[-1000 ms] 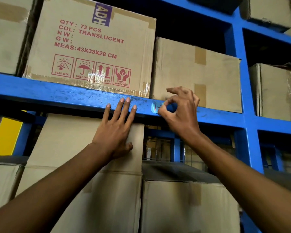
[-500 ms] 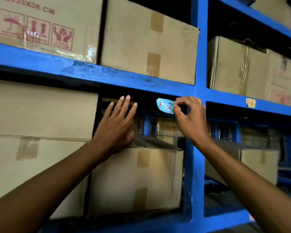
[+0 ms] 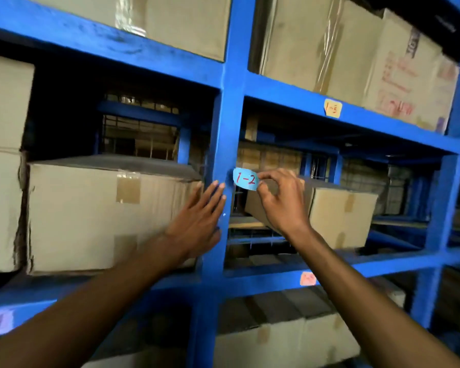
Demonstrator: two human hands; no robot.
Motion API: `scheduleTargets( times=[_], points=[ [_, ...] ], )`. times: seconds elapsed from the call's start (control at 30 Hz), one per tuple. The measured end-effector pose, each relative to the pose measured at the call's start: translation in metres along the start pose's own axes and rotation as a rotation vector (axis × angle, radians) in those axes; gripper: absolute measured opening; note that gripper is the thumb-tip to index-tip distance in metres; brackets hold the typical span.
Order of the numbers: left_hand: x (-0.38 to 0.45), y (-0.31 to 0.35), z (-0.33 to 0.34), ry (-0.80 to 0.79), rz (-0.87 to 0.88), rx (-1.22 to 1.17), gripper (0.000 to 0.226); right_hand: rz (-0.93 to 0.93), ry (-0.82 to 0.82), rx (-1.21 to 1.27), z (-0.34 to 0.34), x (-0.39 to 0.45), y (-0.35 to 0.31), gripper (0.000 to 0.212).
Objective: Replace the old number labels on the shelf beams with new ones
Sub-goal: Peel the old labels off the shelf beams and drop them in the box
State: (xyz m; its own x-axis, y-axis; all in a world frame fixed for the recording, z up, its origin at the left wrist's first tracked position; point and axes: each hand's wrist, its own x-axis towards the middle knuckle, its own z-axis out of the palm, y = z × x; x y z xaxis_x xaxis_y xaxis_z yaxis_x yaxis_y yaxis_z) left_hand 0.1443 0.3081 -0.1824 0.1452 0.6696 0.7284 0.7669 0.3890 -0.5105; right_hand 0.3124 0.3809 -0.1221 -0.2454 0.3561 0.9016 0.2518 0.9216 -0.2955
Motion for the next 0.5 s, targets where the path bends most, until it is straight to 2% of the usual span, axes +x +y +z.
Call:
scheduleTargets(
  times=[0.13,0.27,0.4,0.5],
  points=[
    [-0.036,0.033,0.028,-0.128,0.008,0.087,0.081,0.099,-0.053,0.089,0.008,-0.038,0.035,0.021],
    [-0.080,0.070,0.038,-0.295,0.014,0.092,0.088,0.326,-0.086,0.269,0.030,-0.097,0.063,0.017],
    [-0.129,0.104,0.051,-0.455,0.012,0.049,0.087,0.498,-0.147,0.372,0.049,-0.158,0.074,0.014],
    [-0.167,0.134,0.064,-0.614,0.060,0.044,0.084,0.591,-0.258,0.371,0.062,-0.216,0.084,0.014]
  ],
)
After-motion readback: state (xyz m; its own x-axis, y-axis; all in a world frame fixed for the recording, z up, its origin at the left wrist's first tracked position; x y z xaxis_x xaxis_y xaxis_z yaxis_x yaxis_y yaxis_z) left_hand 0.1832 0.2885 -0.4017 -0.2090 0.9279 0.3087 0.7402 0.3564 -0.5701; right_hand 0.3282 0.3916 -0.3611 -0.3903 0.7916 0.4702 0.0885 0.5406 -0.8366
